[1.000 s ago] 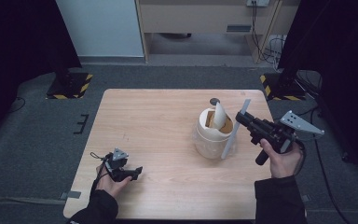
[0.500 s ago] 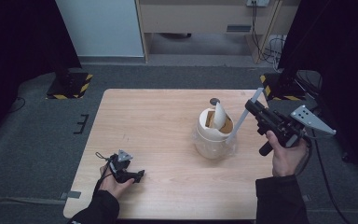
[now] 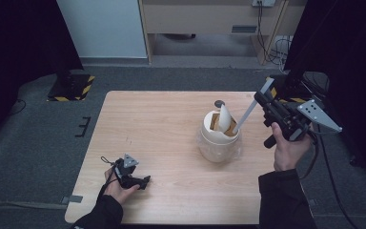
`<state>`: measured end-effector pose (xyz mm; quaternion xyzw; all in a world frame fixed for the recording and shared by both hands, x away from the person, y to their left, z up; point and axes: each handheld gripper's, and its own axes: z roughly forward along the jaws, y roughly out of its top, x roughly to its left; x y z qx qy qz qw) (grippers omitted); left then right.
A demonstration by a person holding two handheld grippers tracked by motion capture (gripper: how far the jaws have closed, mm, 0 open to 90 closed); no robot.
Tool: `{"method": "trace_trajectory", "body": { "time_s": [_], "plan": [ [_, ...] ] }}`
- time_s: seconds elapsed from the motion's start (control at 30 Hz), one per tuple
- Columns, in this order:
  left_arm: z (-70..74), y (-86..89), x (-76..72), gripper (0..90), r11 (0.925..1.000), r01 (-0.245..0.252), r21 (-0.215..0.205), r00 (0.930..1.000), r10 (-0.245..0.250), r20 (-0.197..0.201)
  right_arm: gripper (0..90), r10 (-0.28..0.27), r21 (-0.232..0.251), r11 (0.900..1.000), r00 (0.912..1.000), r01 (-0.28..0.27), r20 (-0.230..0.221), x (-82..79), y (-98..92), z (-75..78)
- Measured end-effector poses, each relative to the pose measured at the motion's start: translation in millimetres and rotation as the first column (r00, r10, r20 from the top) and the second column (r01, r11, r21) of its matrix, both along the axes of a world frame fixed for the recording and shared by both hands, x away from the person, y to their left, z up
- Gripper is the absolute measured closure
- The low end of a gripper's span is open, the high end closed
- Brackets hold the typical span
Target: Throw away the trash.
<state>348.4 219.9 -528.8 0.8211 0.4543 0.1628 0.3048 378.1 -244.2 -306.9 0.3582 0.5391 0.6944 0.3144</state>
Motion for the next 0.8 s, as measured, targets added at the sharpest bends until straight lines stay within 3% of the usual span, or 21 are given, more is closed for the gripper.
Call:
{"method": "trace_trajectory", "body": {
  "time_s": [0.3,0.8],
  "plan": [
    [-0.4,-0.7,0.1,4.3,1.0,0.005,0.002,1.0,-0.005,-0.002,80.4,-0.053,-0.046,0.998,0.9986,0.052,-0.004,21.0,10.1,-9.9],
    [-0.6,-1.0,-0.1,3.9,1.0,0.004,0.001,1.0,-0.004,-0.001,80.3,-0.09,-0.08,0.993,0.9931,0.084,-0.075,37.6,18.8,-44.3]
  ]
}}
